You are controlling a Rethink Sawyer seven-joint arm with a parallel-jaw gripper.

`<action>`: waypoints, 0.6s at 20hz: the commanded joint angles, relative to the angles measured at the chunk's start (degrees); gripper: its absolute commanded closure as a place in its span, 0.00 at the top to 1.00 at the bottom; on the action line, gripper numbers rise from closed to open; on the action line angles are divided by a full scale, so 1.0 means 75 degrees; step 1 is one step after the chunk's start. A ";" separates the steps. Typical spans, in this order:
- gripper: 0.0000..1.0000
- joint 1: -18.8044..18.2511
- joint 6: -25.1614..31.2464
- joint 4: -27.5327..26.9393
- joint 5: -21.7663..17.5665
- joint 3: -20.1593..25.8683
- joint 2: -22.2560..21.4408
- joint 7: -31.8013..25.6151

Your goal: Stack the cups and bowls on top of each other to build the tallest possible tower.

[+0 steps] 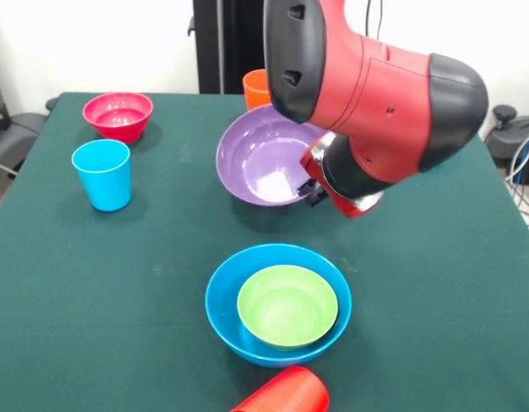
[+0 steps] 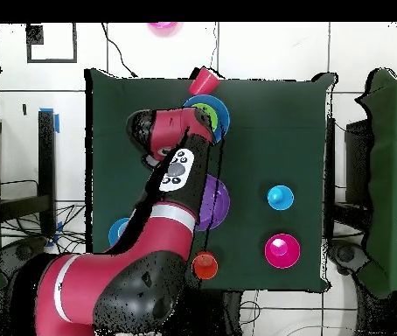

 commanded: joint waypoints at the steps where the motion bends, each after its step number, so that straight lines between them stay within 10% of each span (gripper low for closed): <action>1: 0.00 -0.0529 0.0456 -0.1154 -0.0617 0.0365 0.0102 -0.1048; 12: 0.00 -0.0746 0.0993 -0.0820 -0.1022 -0.0090 -0.0907 -0.1761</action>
